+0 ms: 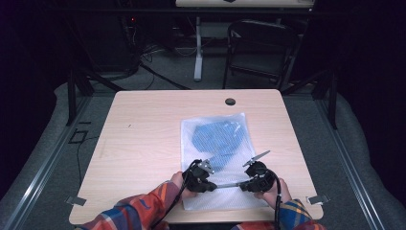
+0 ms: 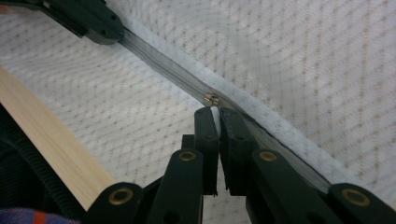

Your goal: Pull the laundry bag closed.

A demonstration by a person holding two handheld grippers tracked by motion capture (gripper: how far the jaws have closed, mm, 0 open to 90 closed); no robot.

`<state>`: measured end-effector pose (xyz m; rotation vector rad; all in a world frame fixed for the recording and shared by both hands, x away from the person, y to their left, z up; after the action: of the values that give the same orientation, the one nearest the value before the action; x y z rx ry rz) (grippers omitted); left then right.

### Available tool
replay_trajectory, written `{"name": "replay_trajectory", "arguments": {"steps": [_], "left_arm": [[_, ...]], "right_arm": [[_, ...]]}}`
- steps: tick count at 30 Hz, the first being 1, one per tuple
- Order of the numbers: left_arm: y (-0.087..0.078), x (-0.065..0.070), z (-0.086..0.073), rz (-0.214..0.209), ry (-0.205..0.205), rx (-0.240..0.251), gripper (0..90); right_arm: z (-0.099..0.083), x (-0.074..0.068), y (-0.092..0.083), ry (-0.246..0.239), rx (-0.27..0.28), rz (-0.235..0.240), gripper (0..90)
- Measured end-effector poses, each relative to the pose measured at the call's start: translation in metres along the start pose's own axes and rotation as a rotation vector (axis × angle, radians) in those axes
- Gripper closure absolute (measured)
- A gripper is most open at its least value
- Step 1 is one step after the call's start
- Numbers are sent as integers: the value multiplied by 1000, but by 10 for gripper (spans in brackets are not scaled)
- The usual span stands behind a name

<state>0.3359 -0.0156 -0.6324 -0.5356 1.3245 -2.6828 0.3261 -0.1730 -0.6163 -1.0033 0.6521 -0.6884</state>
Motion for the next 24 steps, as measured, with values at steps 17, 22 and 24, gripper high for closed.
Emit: {"name": "replay_trajectory", "arguments": {"steps": [17,22,24], "left_arm": [[0,0,0,-1,2,0,900],[0,0,0,-1,1,2,900],[0,0,0,0,2,1,900]], "right_arm": [[-7,12,-10,33,19,-33,868],[-11,17,-14,33,9,-45,868],[-10,16,-14,47,24,-35,868]]}}
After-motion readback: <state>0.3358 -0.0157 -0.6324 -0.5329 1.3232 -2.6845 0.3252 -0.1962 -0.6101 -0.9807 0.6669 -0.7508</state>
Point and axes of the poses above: each handheld gripper's, and its own axes: y roughly forward along the jaws, z roughly out of its top, x roughly to its right, the point moved 8 cm from there along y, roughly forward along the jaws, and after that the axes turned 4 degrees about -z, right-handed, at the moved point
